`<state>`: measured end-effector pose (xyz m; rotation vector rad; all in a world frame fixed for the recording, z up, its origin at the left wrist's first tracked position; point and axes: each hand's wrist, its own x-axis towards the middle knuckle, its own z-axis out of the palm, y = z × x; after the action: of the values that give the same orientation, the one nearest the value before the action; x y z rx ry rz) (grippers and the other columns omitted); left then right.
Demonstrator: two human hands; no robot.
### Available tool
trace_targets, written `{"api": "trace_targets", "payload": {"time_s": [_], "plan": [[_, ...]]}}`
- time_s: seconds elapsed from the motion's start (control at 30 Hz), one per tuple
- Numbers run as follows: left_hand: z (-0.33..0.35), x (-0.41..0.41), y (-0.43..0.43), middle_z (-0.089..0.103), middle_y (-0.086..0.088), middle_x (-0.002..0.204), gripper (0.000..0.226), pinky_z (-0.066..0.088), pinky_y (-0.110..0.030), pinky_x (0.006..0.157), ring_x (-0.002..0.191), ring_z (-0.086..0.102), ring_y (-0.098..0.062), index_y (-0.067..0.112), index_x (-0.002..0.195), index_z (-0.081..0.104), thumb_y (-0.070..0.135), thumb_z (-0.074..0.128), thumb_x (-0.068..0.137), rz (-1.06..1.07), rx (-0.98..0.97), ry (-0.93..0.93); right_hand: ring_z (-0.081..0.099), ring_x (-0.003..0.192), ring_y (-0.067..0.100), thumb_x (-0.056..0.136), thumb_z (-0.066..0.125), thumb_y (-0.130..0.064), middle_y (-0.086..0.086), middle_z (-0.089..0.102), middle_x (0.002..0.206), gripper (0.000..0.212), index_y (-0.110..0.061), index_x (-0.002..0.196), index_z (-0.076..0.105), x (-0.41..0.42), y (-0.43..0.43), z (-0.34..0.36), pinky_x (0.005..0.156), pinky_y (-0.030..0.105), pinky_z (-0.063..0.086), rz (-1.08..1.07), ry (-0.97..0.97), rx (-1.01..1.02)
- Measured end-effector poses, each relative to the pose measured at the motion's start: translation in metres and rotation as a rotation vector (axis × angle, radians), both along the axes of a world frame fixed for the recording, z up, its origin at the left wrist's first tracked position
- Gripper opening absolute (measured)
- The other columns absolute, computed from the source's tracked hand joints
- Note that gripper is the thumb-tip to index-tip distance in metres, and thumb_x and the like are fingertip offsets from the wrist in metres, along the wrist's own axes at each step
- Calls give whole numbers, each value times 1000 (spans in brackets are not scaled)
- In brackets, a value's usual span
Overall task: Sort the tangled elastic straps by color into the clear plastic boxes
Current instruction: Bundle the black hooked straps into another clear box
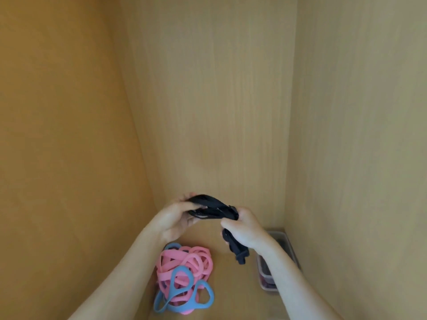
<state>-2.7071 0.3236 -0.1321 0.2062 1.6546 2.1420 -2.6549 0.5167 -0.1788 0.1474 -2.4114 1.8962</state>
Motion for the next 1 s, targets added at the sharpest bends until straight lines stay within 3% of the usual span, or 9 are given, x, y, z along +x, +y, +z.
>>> {"api": "trace_targets", "payload": {"time_s": [0.13,0.23,0.3,0.43,0.53,0.6,0.67,0.87,1.0], "plan": [[-1,8,-19,65,-21,127,58,53,-39,97,111,66,-29,7,119,52,-3,82,71,-115,-297,100,42,52,13,68,53,-26,-11,43,53,12,-27,60,44,-7,7,-1,57,29,35,-33,4,269],[15,14,-15,42,4,142,104,46,-21,93,129,46,-16,31,146,30,14,89,62,-100,-757,469,45,53,14,70,55,-29,-9,48,57,11,-18,71,53,-12,7,-2,56,32,36,-15,13,458],[23,21,-2,28,15,145,122,42,-14,90,131,37,-12,50,149,12,18,88,60,-176,-892,682,51,55,15,72,59,-30,-6,55,62,11,-20,76,57,-12,3,1,56,33,40,15,32,550],[10,31,19,48,4,139,104,56,-38,94,116,58,-20,42,152,16,7,75,75,-355,-1127,735,59,59,4,69,64,-28,-11,65,68,13,-38,75,58,-3,-10,11,55,23,45,127,80,545],[-10,31,19,65,-6,109,52,57,-42,81,91,65,-22,21,129,48,-1,55,83,-308,-964,678,58,59,-3,63,61,-34,-24,63,68,14,-45,71,58,5,-5,13,53,14,40,124,103,503],[-21,33,17,65,-1,88,41,49,-31,62,70,60,-15,19,117,56,4,53,79,-248,-725,523,56,57,-1,68,66,-34,-18,63,67,12,-38,76,60,9,2,9,56,19,43,100,63,449],[-32,34,17,59,0,70,37,42,-28,57,60,53,-15,9,108,60,7,52,72,-166,-499,381,55,58,3,75,72,-35,-13,62,67,15,-30,85,62,11,7,3,57,23,43,64,21,362],[-63,42,37,74,-20,88,22,58,-39,71,85,73,-33,-2,100,70,-1,49,92,152,-74,79,66,89,14,95,61,-33,0,66,101,13,-28,107,60,24,-13,-24,77,30,53,-18,21,148],[-77,49,44,67,-19,79,17,55,-38,60,75,70,-33,-2,94,63,1,47,91,223,41,-60,55,110,9,94,57,-27,-8,45,122,35,-27,128,50,35,-26,-39,99,39,52,-9,-23,88]]}}
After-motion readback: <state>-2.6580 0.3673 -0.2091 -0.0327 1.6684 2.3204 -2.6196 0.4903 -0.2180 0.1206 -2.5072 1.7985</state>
